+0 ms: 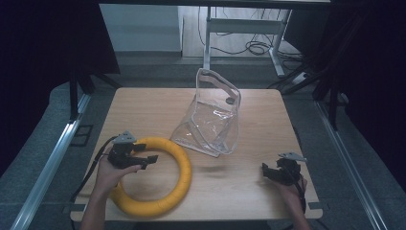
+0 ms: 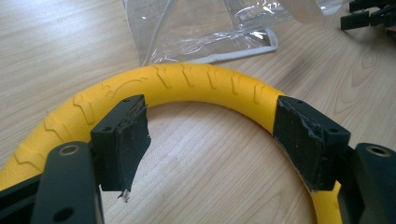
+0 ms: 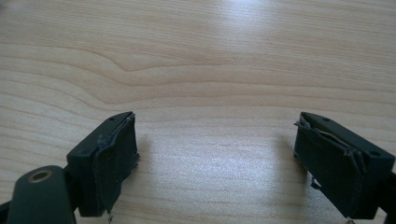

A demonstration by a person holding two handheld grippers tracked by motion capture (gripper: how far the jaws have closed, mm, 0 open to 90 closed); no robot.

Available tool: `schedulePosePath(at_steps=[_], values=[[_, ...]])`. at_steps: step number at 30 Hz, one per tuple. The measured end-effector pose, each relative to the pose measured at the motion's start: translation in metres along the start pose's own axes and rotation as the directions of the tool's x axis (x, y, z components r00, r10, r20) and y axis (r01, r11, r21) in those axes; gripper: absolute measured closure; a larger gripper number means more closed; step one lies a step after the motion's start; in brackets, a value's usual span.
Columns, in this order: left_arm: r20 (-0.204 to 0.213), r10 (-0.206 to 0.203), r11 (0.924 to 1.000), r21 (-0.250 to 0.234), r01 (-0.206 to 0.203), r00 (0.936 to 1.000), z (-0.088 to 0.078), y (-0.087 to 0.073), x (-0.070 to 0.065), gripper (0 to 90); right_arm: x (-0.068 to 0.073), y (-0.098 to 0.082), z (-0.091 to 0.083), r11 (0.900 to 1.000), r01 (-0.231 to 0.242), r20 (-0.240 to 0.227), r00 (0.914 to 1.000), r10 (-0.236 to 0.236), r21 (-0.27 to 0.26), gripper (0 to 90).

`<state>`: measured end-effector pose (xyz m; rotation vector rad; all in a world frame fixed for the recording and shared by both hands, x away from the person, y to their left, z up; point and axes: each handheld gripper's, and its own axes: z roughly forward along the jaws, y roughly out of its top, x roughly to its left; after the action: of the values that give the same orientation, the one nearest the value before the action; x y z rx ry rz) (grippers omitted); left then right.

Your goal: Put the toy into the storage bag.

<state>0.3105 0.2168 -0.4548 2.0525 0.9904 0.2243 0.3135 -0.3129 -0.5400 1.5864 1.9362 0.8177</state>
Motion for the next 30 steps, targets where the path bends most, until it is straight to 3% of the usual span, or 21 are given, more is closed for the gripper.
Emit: schedulePosePath(at_steps=[19,30], values=[[0.006,0.004,0.9999,0.016,-0.004,1.0000,0.002,-0.001,-0.002,27.1,0.000,0.000,0.000,1.000,0.001,-0.001,1.0000,-0.001,-0.001,13.6],[0.011,0.032,0.9992,0.025,-0.032,0.9994,0.000,0.001,-0.010,27.1,0.000,0.000,0.000,1.000,0.001,-0.002,1.0000,-0.001,-0.001,13.7]])
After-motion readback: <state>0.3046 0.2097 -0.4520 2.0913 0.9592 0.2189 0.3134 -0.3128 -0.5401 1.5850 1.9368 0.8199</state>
